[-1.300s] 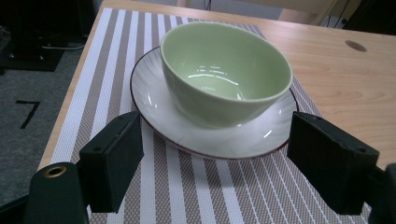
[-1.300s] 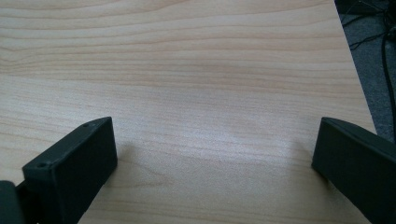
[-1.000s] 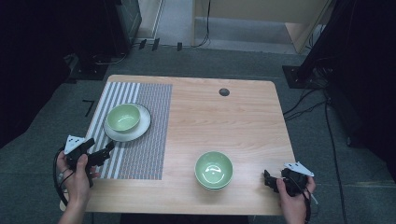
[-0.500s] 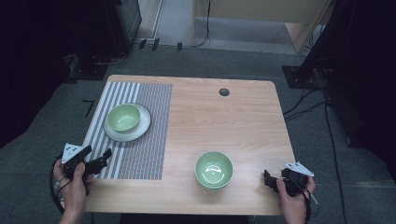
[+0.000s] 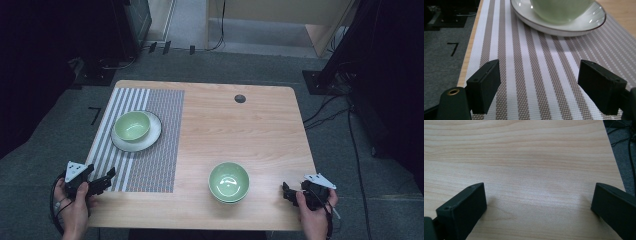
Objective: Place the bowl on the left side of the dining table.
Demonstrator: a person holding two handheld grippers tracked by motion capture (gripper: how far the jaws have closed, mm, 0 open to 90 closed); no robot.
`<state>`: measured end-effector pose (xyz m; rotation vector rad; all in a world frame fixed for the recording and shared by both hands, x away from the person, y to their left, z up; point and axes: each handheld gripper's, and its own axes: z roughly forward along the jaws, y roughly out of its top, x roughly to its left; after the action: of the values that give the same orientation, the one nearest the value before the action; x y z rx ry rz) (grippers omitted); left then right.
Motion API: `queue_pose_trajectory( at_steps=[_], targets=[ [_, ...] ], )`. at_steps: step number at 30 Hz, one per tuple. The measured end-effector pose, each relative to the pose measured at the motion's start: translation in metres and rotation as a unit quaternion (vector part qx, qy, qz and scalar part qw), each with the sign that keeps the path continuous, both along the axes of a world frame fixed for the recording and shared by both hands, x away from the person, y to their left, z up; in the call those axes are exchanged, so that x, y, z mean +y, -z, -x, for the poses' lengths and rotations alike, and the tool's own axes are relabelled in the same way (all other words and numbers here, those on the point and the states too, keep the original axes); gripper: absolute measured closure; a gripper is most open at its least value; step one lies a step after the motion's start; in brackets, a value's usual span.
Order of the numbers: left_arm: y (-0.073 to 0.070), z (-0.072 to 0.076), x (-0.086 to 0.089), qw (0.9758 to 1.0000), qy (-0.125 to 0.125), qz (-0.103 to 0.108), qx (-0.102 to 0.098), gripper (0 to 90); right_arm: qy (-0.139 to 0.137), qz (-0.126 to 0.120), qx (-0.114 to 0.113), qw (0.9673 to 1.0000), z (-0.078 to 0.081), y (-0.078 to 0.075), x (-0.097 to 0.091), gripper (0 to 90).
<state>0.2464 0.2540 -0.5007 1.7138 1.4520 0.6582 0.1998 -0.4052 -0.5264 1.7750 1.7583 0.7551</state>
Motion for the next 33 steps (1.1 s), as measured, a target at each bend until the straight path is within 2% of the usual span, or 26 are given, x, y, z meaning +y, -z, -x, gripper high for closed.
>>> queue_pose_trajectory(
  at_steps=[1, 4, 9, 12, 14, 19, 24, 32, 33],
  targets=[
    [0.003, 0.001, 0.001, 0.9999, -0.002, -0.008, 0.005, 17.8, 0.0, 0.0, 0.0, 1.0, 0.0, 0.0, 0.0, 0.0],
    [0.007, 0.002, 0.003, 0.9999, -0.005, -0.004, 0.011, 17.9, 0.0, 0.0, 0.0, 1.0, 0.0, 0.0, 0.0, 0.0],
    [0.013, 0.002, 0.008, 0.9996, -0.013, -0.015, 0.02, 17.8, 0.0, 0.0, 0.0, 1.0, 0.0, 0.0, 0.0, 0.0],
    [0.015, 0.001, 0.009, 0.9995, -0.012, -0.013, 0.026, 17.8, 0.0, 0.0, 0.0, 1.0, 0.0, 0.0, 0.0, 0.0],
    [0.014, 0.002, 0.009, 0.9995, -0.013, -0.018, 0.023, 17.9, 0.0, 0.0, 0.0, 1.0, 0.0, 0.0, 0.0, 0.0],
    [0.015, 0.001, 0.009, 0.9991, -0.011, -0.026, 0.031, 17.8, 0.0, 0.0, 0.0, 1.0, 0.0, 0.0, 0.0, 0.0],
    [0.016, -0.002, 0.007, 0.9979, -0.001, -0.037, 0.053, 17.8, 0.0, 0.0, 0.0, 1.0, 0.0, 0.0, 0.0, 0.0],
    [0.016, -0.002, 0.005, 0.9976, -0.002, -0.044, 0.054, 17.8, 0.0, 0.0, 0.0, 1.0, 0.0, 0.0, 0.0, 0.0],
    [0.017, -0.002, 0.004, 0.9971, -0.002, -0.052, 0.055, 17.9, 0.0, 0.0, 0.0, 1.0, 0.0, 0.0, 0.0, 0.0]
  ],
)
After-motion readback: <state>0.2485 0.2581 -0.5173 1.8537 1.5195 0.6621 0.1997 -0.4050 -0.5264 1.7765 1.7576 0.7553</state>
